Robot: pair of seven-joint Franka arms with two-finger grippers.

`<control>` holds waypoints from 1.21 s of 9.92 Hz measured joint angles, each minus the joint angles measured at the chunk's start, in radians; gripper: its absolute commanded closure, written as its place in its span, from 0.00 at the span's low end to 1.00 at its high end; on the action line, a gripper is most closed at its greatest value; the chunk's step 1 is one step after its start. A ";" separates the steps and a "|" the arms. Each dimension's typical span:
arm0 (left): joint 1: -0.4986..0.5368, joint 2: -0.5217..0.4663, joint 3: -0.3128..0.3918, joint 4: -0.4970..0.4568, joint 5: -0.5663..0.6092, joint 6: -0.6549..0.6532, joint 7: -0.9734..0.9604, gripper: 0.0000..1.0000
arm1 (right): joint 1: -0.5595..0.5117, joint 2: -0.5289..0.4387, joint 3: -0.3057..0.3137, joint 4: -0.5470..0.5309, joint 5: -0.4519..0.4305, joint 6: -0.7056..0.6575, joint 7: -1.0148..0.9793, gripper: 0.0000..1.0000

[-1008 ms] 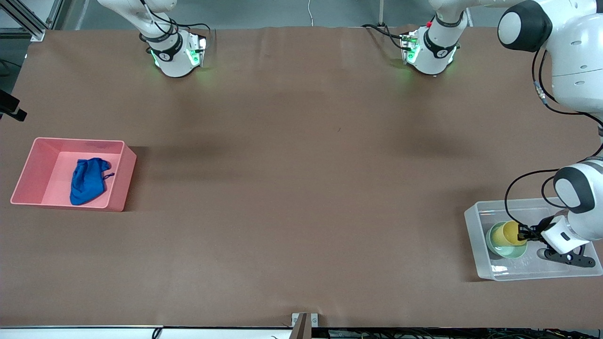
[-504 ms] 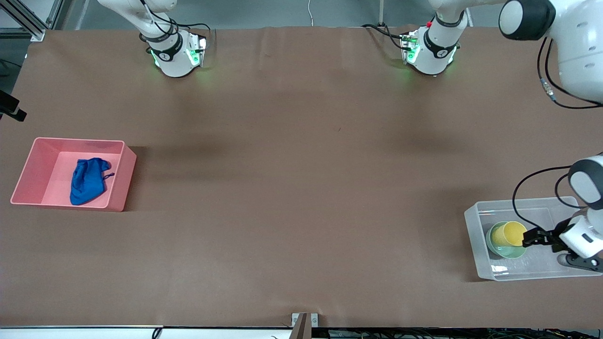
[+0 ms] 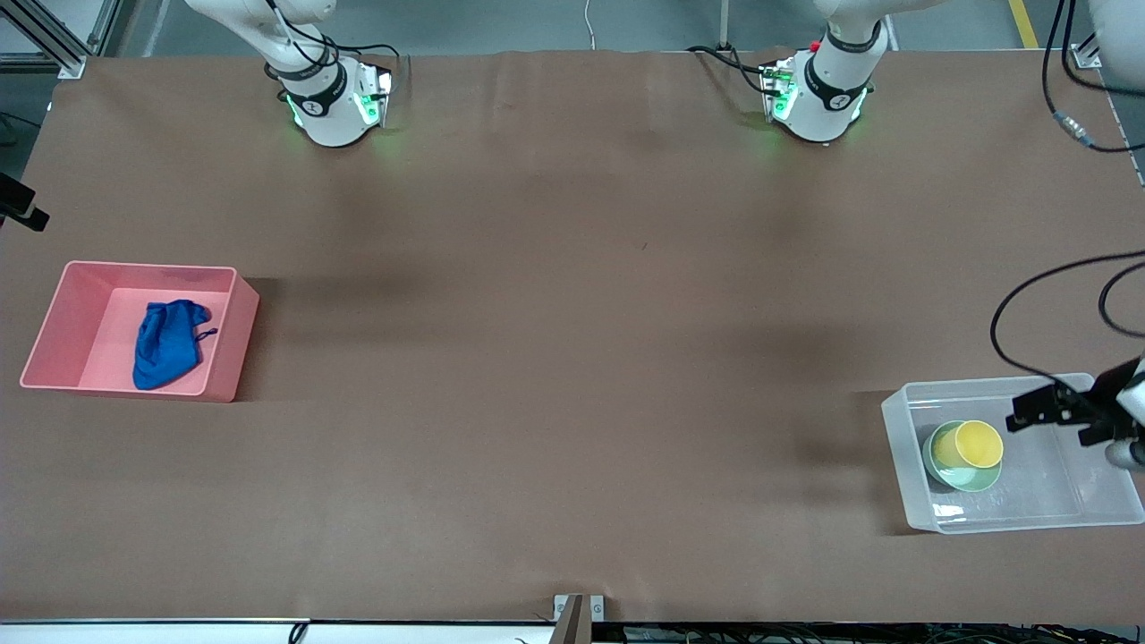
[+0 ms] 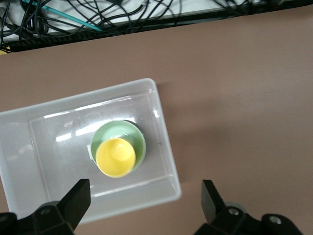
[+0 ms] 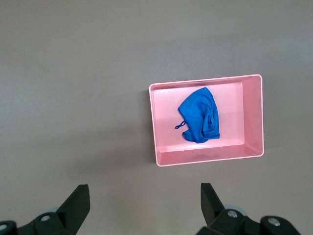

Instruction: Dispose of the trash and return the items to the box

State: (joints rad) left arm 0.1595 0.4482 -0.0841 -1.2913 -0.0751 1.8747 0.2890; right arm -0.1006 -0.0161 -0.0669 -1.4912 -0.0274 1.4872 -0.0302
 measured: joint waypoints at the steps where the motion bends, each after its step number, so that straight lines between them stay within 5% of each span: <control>1: 0.000 -0.062 -0.021 -0.020 0.000 -0.047 -0.032 0.00 | -0.001 0.000 -0.001 0.000 0.000 0.000 0.000 0.00; 6: -0.010 -0.297 -0.082 -0.069 0.000 -0.269 -0.113 0.00 | -0.008 0.001 -0.002 0.000 0.000 -0.001 0.000 0.00; 12: -0.204 -0.436 0.042 -0.161 0.056 -0.364 -0.186 0.00 | -0.010 0.001 -0.001 0.000 0.000 -0.003 0.000 0.00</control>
State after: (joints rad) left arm -0.0447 0.0122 -0.0423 -1.4521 -0.0191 1.5112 0.1034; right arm -0.1109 -0.0153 -0.0683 -1.4911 -0.0273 1.4841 -0.0303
